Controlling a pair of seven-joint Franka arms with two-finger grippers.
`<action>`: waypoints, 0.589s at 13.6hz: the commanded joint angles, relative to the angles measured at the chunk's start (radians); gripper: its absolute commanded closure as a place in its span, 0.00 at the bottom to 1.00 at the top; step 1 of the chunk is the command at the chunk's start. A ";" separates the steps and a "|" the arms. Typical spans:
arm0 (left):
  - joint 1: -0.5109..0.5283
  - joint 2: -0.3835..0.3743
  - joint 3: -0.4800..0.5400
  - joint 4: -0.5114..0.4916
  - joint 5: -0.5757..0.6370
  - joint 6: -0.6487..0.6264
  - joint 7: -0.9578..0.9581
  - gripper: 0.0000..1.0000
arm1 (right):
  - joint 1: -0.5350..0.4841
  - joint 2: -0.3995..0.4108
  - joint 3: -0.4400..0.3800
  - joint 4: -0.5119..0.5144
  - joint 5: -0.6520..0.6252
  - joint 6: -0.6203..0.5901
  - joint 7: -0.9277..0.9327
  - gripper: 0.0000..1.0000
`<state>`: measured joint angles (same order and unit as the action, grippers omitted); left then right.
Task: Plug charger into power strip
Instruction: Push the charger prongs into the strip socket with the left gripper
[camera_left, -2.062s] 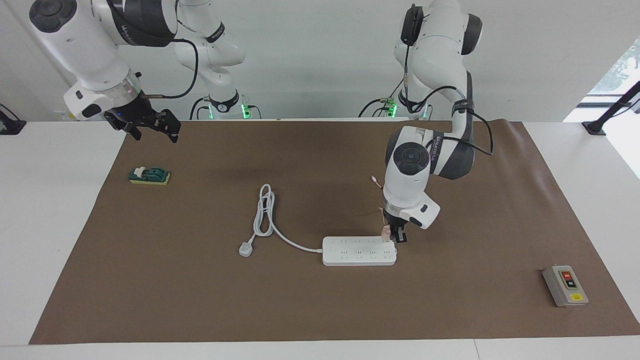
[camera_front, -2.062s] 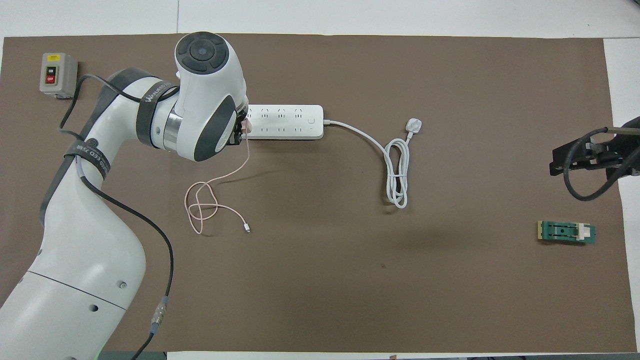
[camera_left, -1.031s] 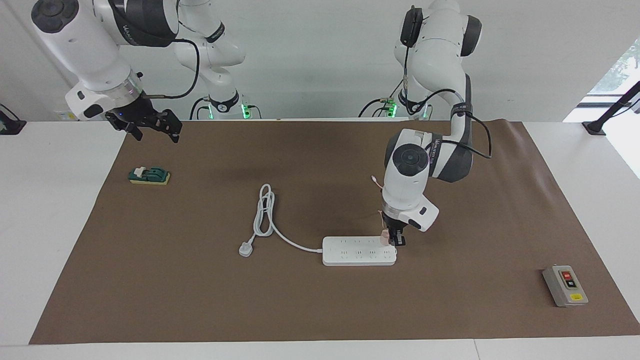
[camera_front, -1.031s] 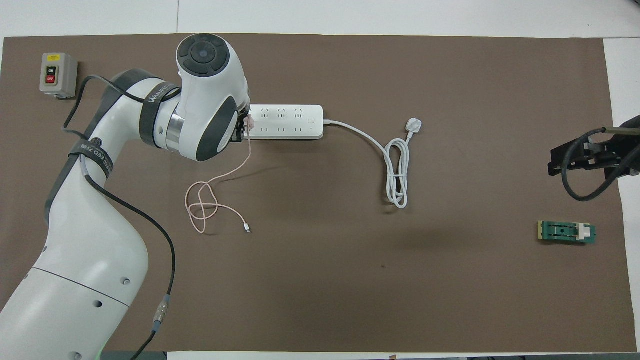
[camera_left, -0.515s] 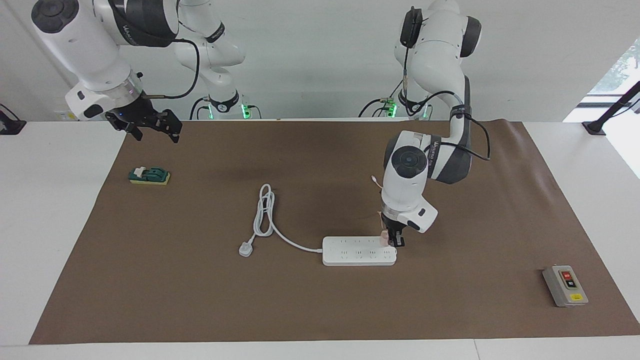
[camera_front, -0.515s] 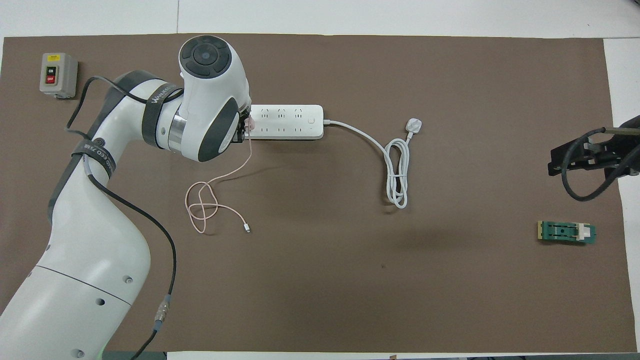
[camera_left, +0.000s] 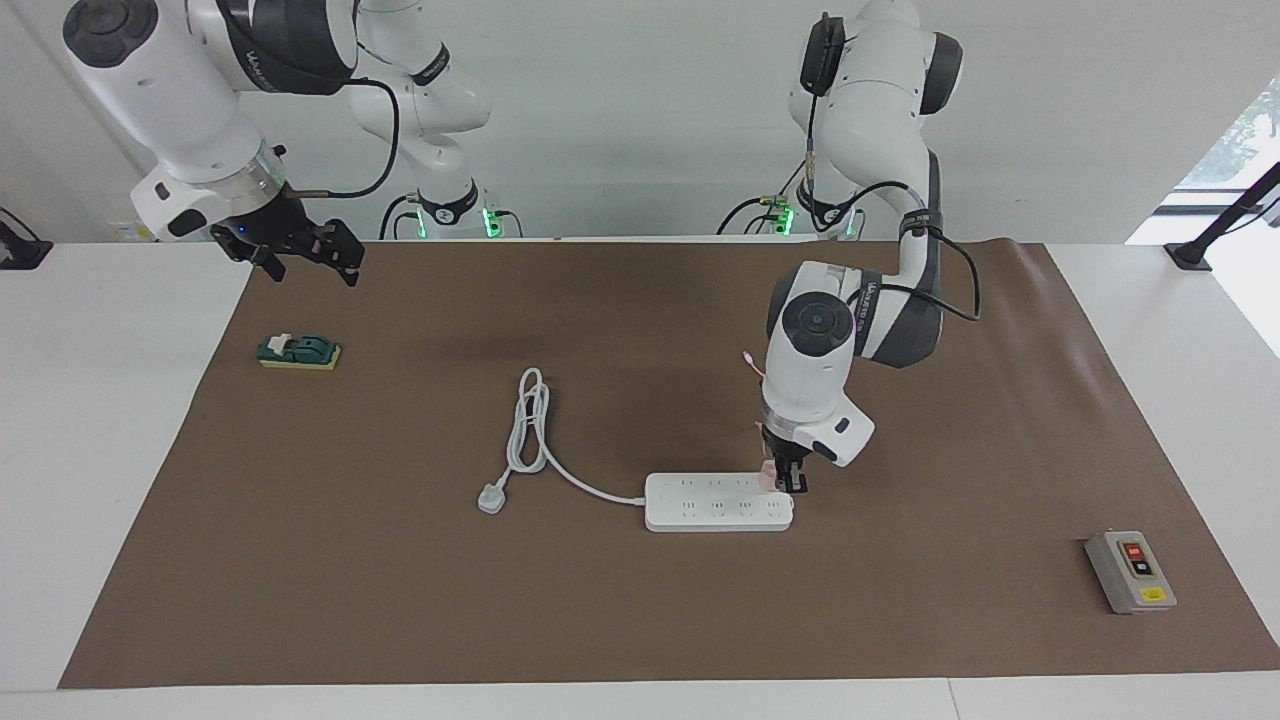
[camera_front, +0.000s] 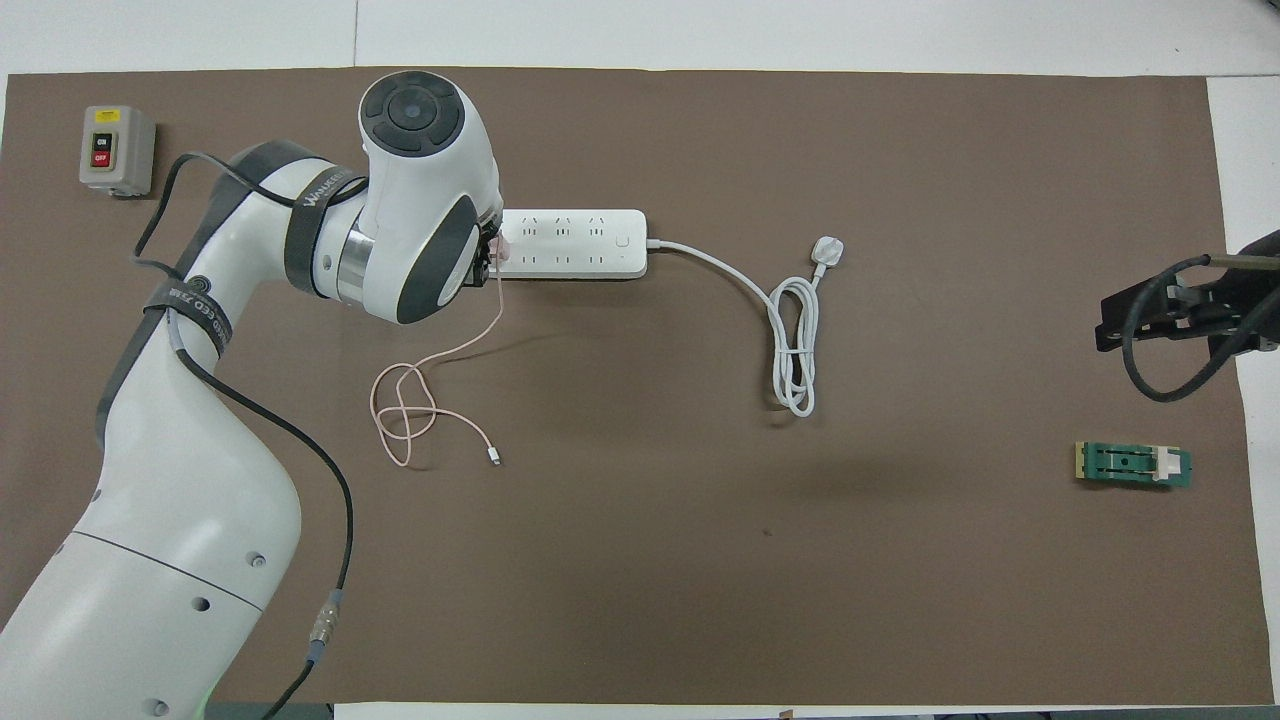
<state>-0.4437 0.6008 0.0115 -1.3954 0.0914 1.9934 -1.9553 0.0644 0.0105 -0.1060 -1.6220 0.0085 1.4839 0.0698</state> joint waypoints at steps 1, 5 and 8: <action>-0.013 -0.013 0.007 -0.042 0.010 -0.024 0.027 1.00 | -0.002 0.012 0.003 0.019 -0.018 -0.014 -0.022 0.00; -0.013 -0.021 0.007 -0.059 0.010 -0.018 0.032 1.00 | -0.002 0.012 0.003 0.019 -0.018 -0.014 -0.022 0.00; -0.013 -0.021 0.007 -0.066 0.010 -0.007 0.033 1.00 | -0.002 0.012 0.003 0.021 -0.018 -0.014 -0.022 0.00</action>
<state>-0.4448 0.6008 0.0102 -1.4053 0.0917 1.9853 -1.9335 0.0644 0.0106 -0.1060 -1.6220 0.0085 1.4839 0.0698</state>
